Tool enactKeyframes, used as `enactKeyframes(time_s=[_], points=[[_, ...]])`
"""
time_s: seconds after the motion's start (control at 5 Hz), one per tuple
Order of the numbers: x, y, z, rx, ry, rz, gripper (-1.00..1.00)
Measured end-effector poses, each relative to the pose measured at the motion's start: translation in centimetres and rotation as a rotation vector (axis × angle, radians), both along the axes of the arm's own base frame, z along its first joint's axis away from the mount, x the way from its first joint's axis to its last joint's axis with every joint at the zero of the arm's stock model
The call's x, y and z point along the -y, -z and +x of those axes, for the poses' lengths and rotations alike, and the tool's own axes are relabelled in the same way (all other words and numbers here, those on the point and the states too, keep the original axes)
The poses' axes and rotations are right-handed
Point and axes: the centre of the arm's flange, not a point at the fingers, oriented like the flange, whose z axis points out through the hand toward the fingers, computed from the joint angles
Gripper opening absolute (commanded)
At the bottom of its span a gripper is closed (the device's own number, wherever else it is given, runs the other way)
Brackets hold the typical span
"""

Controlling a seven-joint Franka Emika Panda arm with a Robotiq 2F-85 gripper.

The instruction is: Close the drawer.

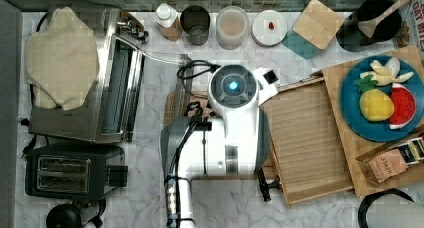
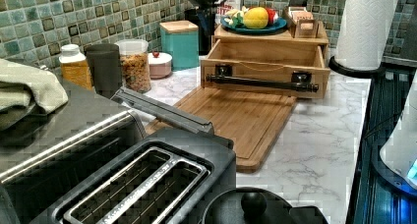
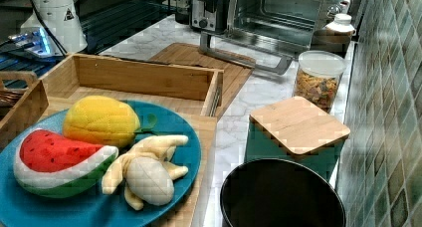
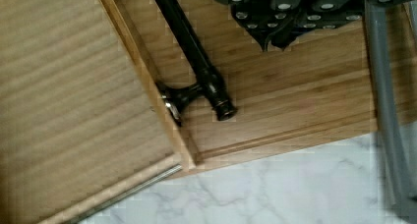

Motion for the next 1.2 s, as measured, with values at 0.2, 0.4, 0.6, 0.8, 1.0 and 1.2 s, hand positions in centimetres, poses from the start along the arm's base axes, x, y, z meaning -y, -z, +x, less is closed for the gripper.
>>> enactKeyframes(time_s=[0.2,0.4,0.6,0.8,1.0,1.2], points=[[-1.6,1.9,-2.1,-0.021,-0.14,0.007,-1.0],[-1.5,3.8,-3.7,-0.047,-0.296,-0.004,-1.0],[-0.9,5.7,-4.2,-0.019,-0.359,0.002,-1.0],[-0.4,7.2,-4.6,-0.008,-0.394,-0.031,-1.0],[-0.5,8.7,-5.6,0.028,-0.41,-0.037,-1.0],[-0.5,10.3,-7.4,0.014,-0.422,-0.036,-1.0]])
